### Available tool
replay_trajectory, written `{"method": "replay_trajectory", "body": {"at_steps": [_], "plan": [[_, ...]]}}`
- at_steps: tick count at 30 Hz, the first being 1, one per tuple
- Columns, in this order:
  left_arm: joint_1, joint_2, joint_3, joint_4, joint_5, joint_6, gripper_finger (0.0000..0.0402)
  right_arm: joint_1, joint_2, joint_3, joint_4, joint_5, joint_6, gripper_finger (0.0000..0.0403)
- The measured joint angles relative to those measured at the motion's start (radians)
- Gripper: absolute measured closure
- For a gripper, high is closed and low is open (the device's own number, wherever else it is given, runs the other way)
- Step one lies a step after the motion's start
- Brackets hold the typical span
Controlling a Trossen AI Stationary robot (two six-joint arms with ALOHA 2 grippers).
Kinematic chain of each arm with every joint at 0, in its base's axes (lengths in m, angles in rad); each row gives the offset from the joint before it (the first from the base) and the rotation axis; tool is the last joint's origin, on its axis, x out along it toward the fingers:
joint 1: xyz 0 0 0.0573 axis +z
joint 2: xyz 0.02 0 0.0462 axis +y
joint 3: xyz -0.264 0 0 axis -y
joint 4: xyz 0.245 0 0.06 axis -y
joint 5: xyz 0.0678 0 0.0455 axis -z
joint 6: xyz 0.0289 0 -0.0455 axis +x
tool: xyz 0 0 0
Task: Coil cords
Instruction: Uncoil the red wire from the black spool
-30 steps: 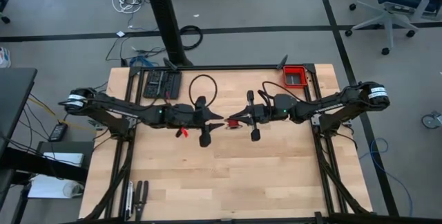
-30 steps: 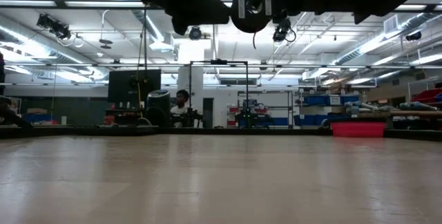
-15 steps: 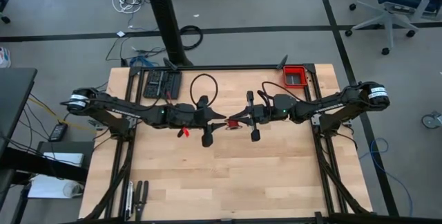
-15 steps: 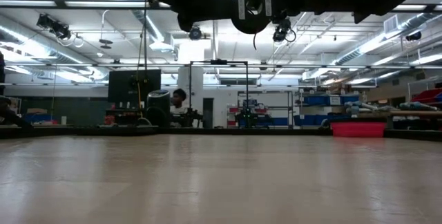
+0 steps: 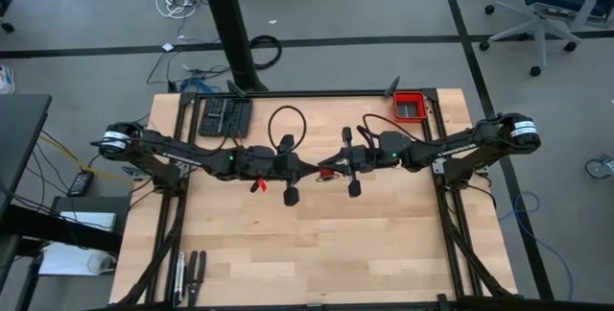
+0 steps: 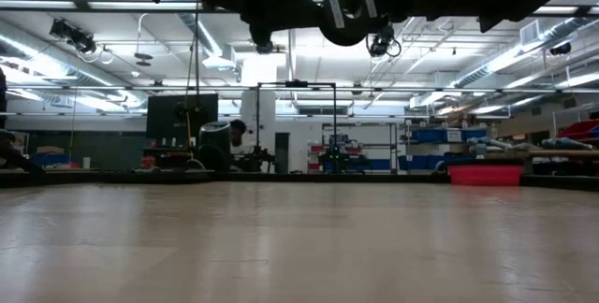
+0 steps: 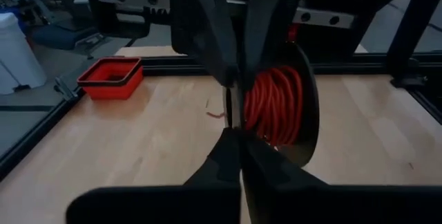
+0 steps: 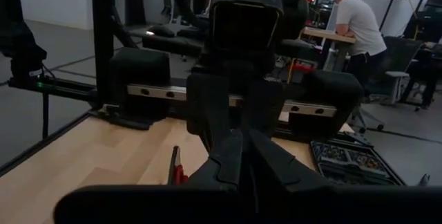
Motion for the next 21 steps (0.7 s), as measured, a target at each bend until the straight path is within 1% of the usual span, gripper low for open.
{"method": "replay_trajectory", "body": {"at_steps": [8, 11, 13, 16, 18, 21], "plan": [[0.000, 0.000, 0.000, -0.056, -0.027, 0.000, 0.0400, 0.000, -0.004, 0.000, 0.010, 0.003, 0.034, 0.0347], [0.000, -0.005, 0.000, -0.076, -0.029, 0.009, 0.0401, -0.001, -0.047, 0.000, -0.016, 0.010, 0.034, 0.0344], [0.000, -0.023, 0.000, -0.112, -0.038, 0.028, 0.0401, -0.001, -0.095, 0.000, -0.097, 0.047, 0.026, 0.0344], [0.000, -0.071, 0.000, -0.166, -0.055, 0.051, 0.0401, 0.001, -0.162, 0.000, -0.285, 0.163, -0.021, 0.0347], [-0.002, -0.106, 0.000, -0.195, -0.071, 0.062, 0.0401, 0.005, -0.188, 0.000, -0.379, 0.228, -0.033, 0.0348], [-0.003, -0.161, 0.000, -0.249, -0.072, 0.091, 0.0401, 0.013, -0.197, 0.000, -0.450, 0.238, -0.037, 0.0347]]}}
